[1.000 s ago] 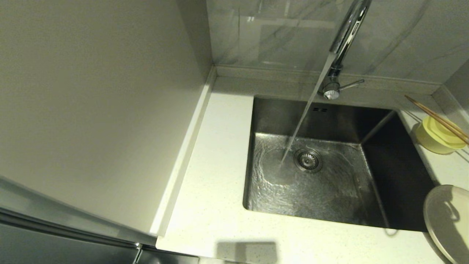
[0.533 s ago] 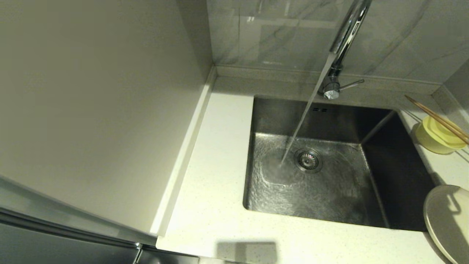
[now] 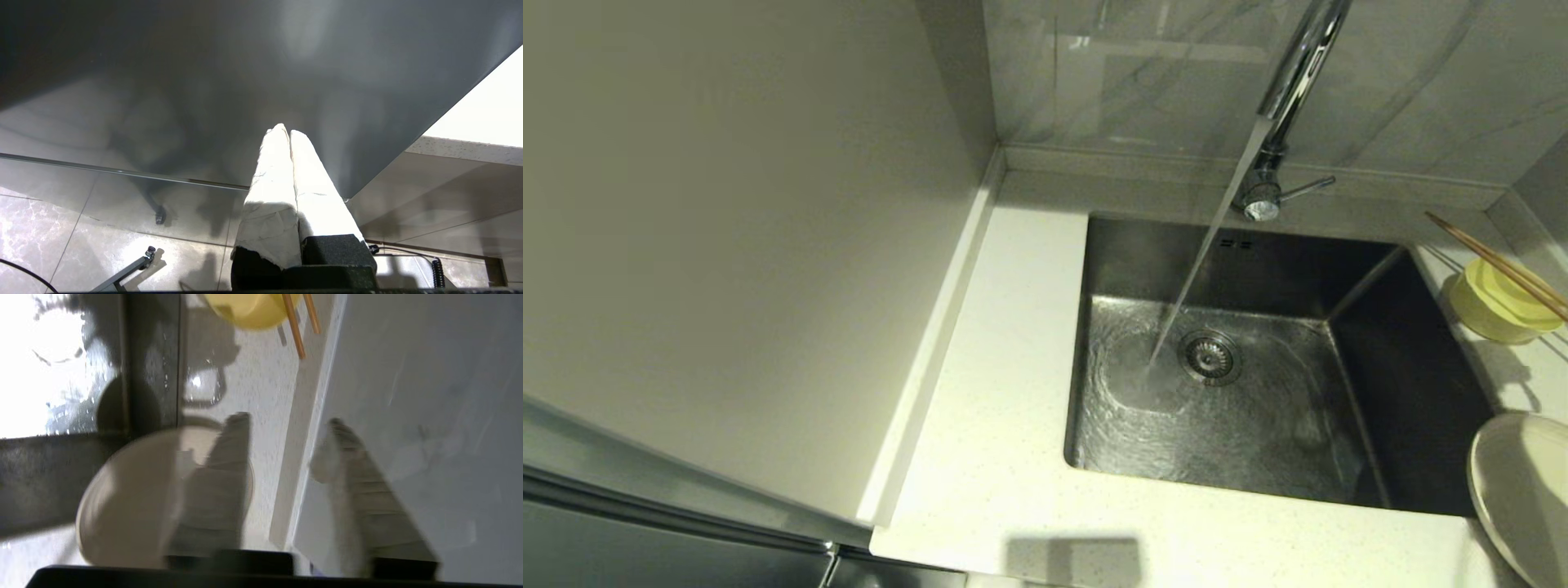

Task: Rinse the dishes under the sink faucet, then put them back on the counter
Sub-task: Pick up the bowl

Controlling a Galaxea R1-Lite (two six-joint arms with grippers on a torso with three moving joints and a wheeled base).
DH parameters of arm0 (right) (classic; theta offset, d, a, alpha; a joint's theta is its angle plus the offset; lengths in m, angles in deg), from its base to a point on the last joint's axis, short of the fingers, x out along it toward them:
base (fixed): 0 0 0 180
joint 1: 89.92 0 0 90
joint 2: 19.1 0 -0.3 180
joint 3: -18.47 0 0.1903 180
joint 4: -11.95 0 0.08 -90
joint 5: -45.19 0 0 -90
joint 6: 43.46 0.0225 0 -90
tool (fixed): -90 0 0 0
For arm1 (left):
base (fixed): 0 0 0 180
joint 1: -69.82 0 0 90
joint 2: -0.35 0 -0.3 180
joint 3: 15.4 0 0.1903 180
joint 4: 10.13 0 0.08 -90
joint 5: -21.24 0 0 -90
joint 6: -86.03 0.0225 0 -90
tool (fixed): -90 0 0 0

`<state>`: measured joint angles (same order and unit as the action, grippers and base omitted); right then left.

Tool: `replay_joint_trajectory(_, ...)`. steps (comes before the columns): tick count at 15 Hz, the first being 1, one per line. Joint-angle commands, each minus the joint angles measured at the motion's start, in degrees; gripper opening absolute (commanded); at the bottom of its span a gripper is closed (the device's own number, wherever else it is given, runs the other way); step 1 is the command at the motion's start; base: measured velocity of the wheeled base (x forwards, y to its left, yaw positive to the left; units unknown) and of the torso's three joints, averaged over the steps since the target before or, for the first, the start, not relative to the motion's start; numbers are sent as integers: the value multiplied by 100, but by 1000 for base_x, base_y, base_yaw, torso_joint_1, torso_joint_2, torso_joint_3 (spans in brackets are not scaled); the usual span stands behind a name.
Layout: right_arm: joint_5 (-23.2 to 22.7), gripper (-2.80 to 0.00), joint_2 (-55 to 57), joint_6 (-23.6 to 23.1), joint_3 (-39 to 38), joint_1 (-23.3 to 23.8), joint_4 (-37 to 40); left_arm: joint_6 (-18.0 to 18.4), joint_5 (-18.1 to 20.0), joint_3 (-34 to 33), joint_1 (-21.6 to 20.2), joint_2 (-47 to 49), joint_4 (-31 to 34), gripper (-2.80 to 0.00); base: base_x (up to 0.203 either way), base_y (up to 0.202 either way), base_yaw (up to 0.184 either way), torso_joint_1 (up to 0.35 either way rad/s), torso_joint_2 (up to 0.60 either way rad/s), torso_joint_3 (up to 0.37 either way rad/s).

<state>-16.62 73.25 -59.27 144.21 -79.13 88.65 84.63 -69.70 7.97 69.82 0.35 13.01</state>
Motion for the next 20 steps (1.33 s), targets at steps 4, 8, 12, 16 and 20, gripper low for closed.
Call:
replay_joint_trajectory(4, -527, 0, 1271, -40, 918, 122, 11, -1, -3, 0, 0, -9, -4, -280, 0, 0, 0, 0, 0, 0)
replay_joint_trajectory(8, -548, 0, 1616, -86, 997, 386, -208, -1, -3, 0, 0, -9, -4, -280, 0, 0, 0, 0, 0, 0)
replay_joint_trajectory(12, -542, 0, 1833, -273, 1030, 486, -842, -1, -3, 0, 0, -9, -4, -280, 0, 0, 0, 0, 0, 0)
replay_joint_trajectory(16, -525, 0, 2014, -309, 1030, 554, -1232, -1, -3, 0, 0, -9, -4, -280, 0, 0, 0, 0, 0, 0)
replay_joint_trajectory(20, -513, 0, 2199, -612, 1039, 749, -1730, -1, -3, 0, 0, -9, -4, -280, 0, 0, 0, 0, 0, 0)
